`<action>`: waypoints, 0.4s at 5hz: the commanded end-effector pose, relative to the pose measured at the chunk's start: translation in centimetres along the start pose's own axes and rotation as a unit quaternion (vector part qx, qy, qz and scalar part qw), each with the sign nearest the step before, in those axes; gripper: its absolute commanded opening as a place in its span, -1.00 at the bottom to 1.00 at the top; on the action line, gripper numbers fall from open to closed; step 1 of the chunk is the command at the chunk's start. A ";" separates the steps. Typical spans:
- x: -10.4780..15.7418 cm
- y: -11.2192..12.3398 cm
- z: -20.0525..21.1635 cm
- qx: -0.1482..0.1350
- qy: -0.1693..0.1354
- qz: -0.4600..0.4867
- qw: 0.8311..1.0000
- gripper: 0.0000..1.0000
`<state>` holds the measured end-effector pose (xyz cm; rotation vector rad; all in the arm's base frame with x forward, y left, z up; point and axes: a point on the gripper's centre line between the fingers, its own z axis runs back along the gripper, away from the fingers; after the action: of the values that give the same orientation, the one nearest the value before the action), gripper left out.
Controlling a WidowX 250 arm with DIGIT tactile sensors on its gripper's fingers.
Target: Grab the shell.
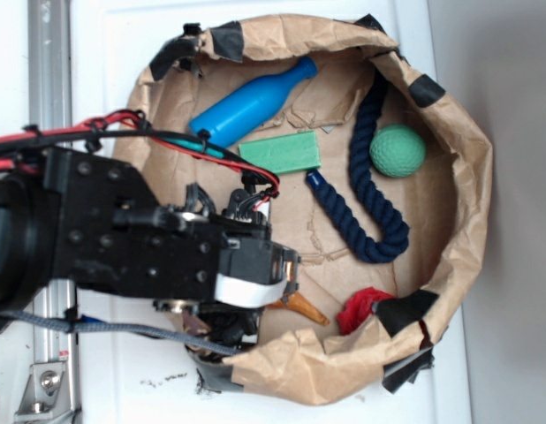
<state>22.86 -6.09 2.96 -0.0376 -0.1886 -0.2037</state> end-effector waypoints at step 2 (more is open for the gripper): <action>3.4 1.3 0.1 0.008 0.026 0.032 0.999 -1.00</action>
<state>25.76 -5.59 3.14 -0.0260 -0.0974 -0.1544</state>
